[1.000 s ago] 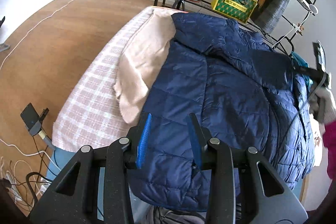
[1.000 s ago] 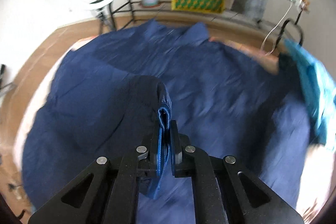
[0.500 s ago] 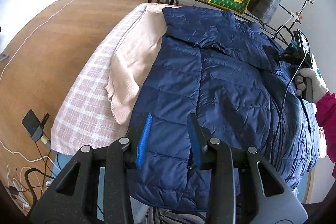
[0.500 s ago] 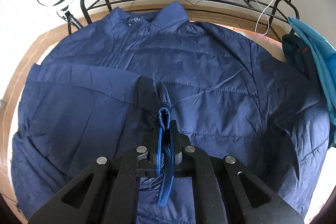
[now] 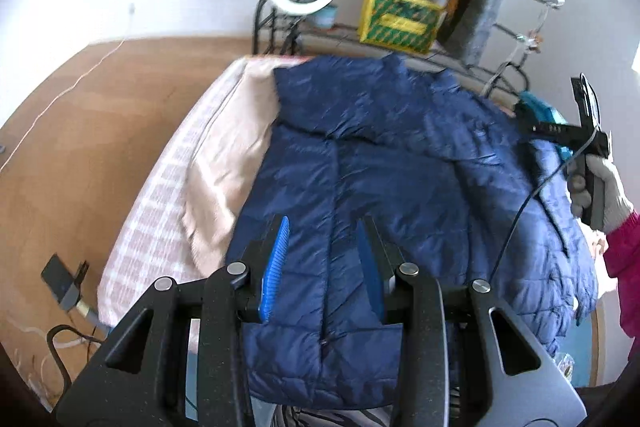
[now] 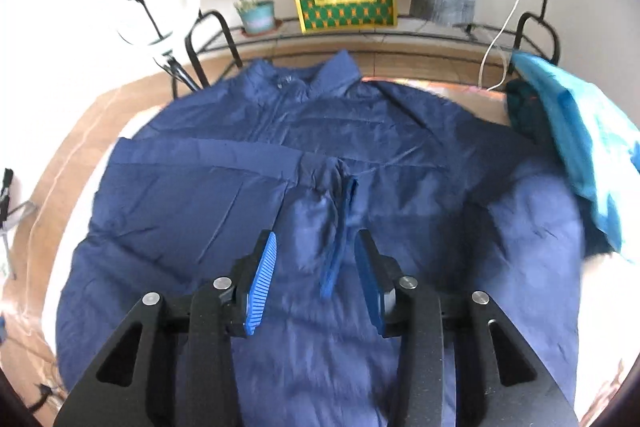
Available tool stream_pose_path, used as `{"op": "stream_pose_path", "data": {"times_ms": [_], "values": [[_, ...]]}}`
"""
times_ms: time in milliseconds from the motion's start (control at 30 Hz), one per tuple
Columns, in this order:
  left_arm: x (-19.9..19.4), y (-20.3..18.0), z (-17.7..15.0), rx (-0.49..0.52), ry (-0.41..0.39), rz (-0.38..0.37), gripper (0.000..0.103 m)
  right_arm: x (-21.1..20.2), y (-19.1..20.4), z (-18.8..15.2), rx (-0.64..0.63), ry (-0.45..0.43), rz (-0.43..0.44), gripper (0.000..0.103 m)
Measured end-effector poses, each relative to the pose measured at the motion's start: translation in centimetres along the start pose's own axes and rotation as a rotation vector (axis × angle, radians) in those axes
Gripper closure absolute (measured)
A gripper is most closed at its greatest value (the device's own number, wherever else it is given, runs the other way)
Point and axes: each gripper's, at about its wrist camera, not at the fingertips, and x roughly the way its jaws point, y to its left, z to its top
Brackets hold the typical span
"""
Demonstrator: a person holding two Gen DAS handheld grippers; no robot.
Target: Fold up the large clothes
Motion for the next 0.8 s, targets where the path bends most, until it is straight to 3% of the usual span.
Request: {"op": "stream_pose_path", "data": {"times_ms": [200,333,667,800], "values": [[-2.1,-2.2,-0.1,0.050,-0.031,-0.062,0.068,-8.3,-4.0,-5.1,0.089,-0.072,-0.018,0.064],[-3.7,-4.2,-0.6,0.087,-0.046,-0.106,0.068,-12.8,-7.2,-10.1,0.119,-0.100,-0.125,0.063],[-4.5,-8.5,-1.9,0.151,-0.027,-0.182,0.068,-19.9,-18.2,-22.7,0.408,-0.004,-0.252,0.063],[-4.4,-10.0,-2.3,0.176,-0.018,-0.203,0.068,-20.5,-21.1,-26.2,0.512,0.012,-0.235,0.060]]}}
